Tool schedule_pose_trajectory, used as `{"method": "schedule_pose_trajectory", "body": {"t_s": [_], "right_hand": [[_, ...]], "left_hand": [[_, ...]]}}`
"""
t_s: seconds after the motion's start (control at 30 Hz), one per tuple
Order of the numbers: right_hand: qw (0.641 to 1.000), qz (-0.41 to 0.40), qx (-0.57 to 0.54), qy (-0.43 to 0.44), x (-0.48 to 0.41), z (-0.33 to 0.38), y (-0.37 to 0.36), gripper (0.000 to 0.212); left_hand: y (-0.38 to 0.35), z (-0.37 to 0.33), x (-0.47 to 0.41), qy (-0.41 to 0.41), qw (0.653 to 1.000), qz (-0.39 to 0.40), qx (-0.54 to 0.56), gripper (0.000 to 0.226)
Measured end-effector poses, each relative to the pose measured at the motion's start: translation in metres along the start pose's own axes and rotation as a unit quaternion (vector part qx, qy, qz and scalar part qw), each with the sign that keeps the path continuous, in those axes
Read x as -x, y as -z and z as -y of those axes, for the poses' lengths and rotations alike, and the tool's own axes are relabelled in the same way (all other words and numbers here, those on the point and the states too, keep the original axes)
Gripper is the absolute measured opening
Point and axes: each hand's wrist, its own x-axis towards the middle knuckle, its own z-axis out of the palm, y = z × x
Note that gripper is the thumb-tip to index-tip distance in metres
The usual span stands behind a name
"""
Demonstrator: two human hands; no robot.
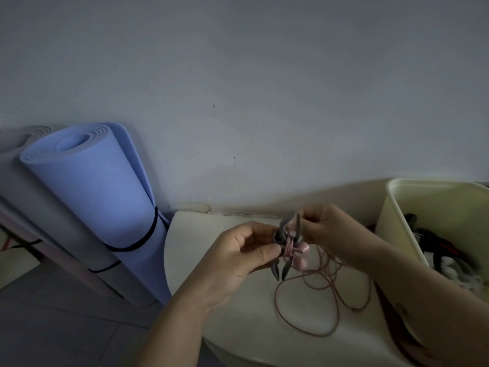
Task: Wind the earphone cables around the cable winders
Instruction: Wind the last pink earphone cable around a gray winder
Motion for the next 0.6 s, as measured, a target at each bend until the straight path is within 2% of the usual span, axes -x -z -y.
{"method": "schedule_pose_trajectory", "body": {"t_s": [0.03,0.07,0.13,0.17,0.23,0.3,0.47,0.6], "right_hand": [[0.998,0.029,-0.046,-0.011,-0.001,-0.001,-0.007,0.03],[0.995,0.039,-0.087,-0.019,-0.002,-0.003,-0.016,0.034],[0.992,0.019,-0.119,-0.041,-0.004,-0.002,-0.032,0.039],[0.995,0.003,-0.093,-0.042,-0.005,-0.001,-0.039,0.036],[0.999,-0.01,0.036,-0.01,-0.006,-0.001,-0.048,0.034],[0.989,-0.002,0.145,0.039,-0.003,-0.001,-0.052,0.029],[0.955,0.022,0.282,0.088,0.002,0.001,-0.05,0.021],[0.924,0.036,0.373,0.076,0.003,0.002,-0.044,0.023]], "left_hand": [[-0.001,0.0,-0.001,-0.011,0.998,0.003,0.062,0.025],[-0.003,0.0,-0.002,-0.022,0.993,-0.006,0.12,0.025],[-0.006,-0.002,-0.003,-0.026,0.976,-0.051,0.212,0.021],[-0.008,-0.004,-0.004,-0.021,0.965,-0.077,0.25,0.023],[-0.009,-0.003,-0.007,-0.001,0.946,-0.142,0.29,0.024],[-0.006,-0.001,-0.009,0.014,0.937,-0.202,0.285,0.022],[-0.004,0.003,-0.01,0.032,0.938,-0.225,0.263,0.023],[-0.009,0.002,-0.006,0.026,0.956,-0.263,0.128,0.033]]}}
